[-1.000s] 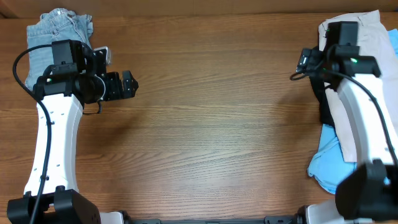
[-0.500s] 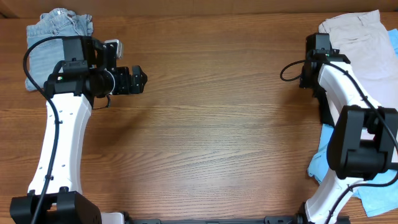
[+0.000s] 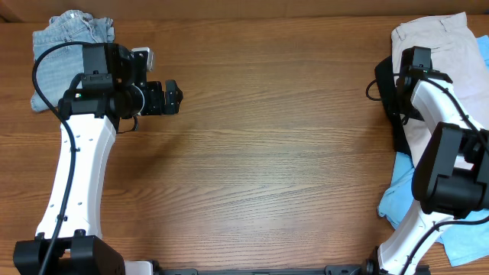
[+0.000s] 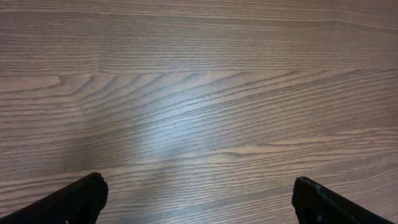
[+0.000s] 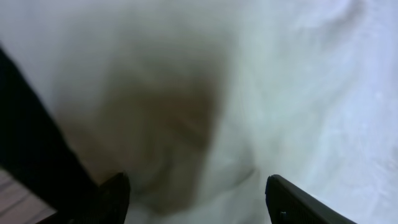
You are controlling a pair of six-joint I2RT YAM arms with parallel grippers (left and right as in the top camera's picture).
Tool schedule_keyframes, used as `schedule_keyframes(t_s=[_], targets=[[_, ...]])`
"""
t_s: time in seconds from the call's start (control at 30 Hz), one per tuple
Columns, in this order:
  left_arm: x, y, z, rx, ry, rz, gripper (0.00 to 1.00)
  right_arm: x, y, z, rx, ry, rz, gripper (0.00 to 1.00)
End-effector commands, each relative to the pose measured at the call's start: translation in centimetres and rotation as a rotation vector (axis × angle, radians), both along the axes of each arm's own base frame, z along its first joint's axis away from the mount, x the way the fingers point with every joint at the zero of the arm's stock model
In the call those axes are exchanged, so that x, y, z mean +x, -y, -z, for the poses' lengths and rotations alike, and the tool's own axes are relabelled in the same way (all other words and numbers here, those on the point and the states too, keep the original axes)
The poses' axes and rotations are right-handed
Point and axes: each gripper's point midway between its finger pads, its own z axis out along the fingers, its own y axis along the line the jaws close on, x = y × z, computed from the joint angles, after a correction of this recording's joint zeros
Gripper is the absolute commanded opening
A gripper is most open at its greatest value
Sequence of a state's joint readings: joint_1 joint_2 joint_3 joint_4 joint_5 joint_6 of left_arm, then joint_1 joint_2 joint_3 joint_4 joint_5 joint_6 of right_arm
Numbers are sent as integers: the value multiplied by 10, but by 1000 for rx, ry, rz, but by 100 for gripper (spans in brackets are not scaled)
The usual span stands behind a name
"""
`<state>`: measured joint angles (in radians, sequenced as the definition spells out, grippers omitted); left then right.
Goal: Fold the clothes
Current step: 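Raise both arms and move the right gripper onto the beige shorts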
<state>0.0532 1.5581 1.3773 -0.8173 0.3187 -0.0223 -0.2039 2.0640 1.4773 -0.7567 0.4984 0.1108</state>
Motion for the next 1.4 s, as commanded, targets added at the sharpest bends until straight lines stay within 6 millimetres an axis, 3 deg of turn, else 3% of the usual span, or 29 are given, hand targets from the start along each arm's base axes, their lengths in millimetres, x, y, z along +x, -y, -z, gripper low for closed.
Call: schedule_keyframes(t_s=[0.0,0.23,0.53,1.0,1.1,1.13,1.17,1.37], targets=[[5,2,-5,15,23,17,99,14,-14,2,57,14,-78,73],[5,2,-5,16,24,17,99,29,-32,1,56,28,-172,78],[3,1,-4,19,11,15,100,32,-24,7,52,37,-161,73],[2,1,-3,22,5,14,100,32,-11,3,6,31,-159,41],[2,1,-3,22,6,13,100,31,-10,2,-1,30,-156,22],[2,1,-3,22,6,13,100,31,-9,2,-3,31,-152,7],[2,1,-3,22,7,13,100,31,-9,2,-2,31,-152,4],[2,1,-3,23,9,15,100,31,-9,2,-1,34,-146,4]])
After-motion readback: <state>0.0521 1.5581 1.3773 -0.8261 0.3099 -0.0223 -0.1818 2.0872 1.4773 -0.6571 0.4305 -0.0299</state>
